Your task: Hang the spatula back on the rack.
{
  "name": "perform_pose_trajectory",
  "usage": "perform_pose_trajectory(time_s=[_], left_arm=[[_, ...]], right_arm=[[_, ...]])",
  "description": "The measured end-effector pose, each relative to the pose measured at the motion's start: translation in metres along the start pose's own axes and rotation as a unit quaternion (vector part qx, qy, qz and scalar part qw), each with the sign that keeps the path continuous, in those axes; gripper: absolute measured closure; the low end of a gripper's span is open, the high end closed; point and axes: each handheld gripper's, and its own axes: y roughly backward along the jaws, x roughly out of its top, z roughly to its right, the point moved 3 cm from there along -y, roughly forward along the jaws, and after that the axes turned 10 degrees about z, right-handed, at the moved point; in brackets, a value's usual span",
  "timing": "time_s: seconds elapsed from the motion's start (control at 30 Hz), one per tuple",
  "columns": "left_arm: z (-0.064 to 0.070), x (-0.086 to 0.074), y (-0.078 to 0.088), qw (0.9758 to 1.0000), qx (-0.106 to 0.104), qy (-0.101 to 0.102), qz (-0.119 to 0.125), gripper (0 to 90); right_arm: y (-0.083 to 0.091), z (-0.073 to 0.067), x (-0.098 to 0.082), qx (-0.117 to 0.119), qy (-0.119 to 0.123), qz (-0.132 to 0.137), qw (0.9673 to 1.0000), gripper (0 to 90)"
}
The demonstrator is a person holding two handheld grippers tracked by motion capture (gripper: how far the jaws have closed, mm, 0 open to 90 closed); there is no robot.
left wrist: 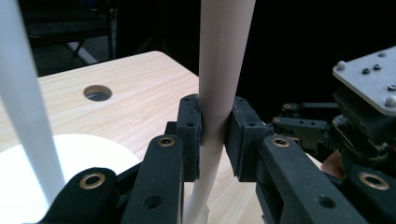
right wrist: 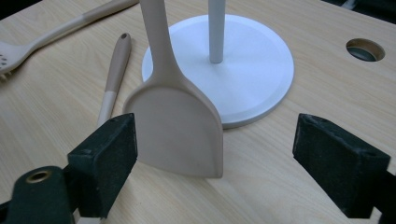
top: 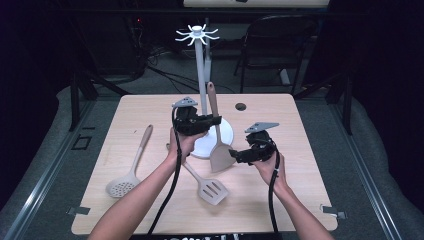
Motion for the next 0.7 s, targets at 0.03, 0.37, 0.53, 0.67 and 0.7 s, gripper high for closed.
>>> perform_pose_trajectory(time_s=[0.03,0.37,0.53,0.67,0.7], left_arm=[[0.000,0.001,0.000,1.0000,-0.002,-0.001,0.001,76.6],[-0.004,0.014,0.006,0.9999,-0.002,-0.010,0.010,76.7],[-0.005,0.019,0.008,0.9998,-0.001,-0.014,0.011,76.6],[-0.006,0.023,0.009,0.9997,-0.001,-0.022,0.012,76.7],[-0.006,0.024,0.009,0.9997,0.000,-0.022,0.013,76.7]], right_arm=[[-0.001,0.000,0.000,0.000,0.001,-0.002,1.0000,11.2],[-0.005,0.006,-0.006,0.004,-0.003,-0.026,0.9997,6.1],[-0.007,0.007,-0.007,0.005,-0.003,-0.029,0.9996,5.4],[-0.008,0.007,-0.008,0.008,-0.002,-0.029,0.9995,5.5],[-0.008,0.007,-0.008,0.009,-0.002,-0.031,0.9995,5.5]])
